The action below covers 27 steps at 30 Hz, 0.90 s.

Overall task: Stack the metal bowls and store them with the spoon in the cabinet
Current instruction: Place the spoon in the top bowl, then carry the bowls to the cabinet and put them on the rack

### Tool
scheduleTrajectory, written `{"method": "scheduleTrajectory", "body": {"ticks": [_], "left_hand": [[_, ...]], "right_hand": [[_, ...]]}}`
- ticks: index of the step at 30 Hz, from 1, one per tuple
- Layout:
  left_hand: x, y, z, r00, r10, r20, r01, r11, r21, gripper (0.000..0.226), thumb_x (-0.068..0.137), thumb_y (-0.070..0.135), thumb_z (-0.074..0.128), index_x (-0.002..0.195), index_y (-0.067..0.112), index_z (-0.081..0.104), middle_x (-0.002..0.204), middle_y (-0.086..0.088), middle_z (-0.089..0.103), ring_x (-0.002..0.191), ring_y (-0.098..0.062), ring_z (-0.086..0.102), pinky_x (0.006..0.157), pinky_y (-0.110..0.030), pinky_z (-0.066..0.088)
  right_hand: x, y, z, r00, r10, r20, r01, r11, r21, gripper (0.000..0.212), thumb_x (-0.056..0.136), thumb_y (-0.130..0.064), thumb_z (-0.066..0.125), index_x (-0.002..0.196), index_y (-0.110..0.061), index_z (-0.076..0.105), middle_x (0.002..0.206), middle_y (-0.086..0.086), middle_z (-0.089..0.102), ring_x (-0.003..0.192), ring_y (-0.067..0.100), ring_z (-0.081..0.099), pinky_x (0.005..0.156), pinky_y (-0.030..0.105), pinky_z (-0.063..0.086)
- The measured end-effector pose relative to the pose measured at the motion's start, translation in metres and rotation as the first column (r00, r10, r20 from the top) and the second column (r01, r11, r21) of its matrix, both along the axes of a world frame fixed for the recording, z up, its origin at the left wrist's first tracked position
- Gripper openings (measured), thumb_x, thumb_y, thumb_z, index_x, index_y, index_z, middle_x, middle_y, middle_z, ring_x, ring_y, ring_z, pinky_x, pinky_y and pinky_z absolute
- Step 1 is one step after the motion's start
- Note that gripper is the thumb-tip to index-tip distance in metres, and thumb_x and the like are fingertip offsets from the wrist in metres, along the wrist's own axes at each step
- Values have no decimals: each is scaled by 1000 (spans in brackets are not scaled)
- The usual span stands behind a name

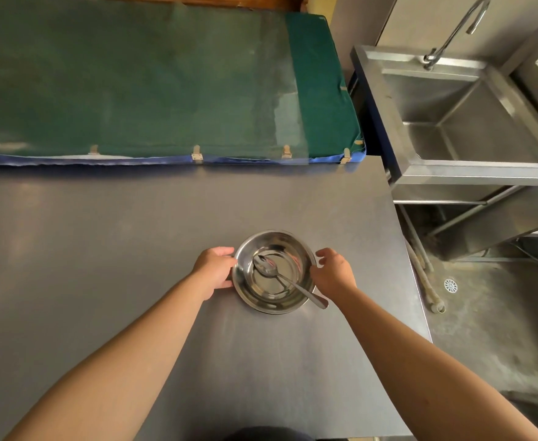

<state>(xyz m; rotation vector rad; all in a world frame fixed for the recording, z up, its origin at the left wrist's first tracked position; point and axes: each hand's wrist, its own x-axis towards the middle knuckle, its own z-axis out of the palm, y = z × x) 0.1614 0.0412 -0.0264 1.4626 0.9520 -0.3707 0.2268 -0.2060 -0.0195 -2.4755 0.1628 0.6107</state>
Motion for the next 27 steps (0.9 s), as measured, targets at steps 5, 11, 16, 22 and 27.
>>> {"method": "scheduleTrajectory", "body": {"ticks": [5,11,16,22,27], "left_hand": [[4,2,-4,996,-79,-32,80,996,48,41,92,0,61,131,14,63,92,10,59,82,-8,61,60,-29,54],[2,5,4,994,-106,-5,107,994,28,41,91,-2,63,129,11,64,120,-7,65,99,-22,68,69,-35,59],[0,11,26,989,-132,71,134,991,-26,40,91,-3,63,130,7,63,127,-13,67,108,-28,68,71,-35,59],[6,17,79,954,-199,222,223,971,-87,33,91,-6,64,123,3,66,110,-17,74,85,-24,74,63,-34,62],[17,9,132,897,-285,338,327,942,-76,25,87,-7,68,110,4,70,95,-14,79,77,-22,77,60,-32,61]], "right_hand": [[-3,-1,0,966,-198,-166,227,958,174,27,84,-16,60,110,-14,68,75,2,74,63,23,72,70,43,63],[-9,-4,7,925,-281,-255,344,905,252,35,80,-4,62,113,-9,69,73,8,72,50,19,66,68,47,64],[-17,-7,31,923,-311,-227,371,874,313,34,84,0,61,116,-6,69,91,17,74,64,26,69,69,47,64],[-35,-19,87,917,-363,-162,397,811,430,27,89,0,67,117,-1,68,92,18,75,72,28,74,60,37,63],[-51,-38,143,904,-421,-70,396,767,506,19,91,-4,70,110,-3,71,88,16,76,67,24,75,56,29,60]]}}
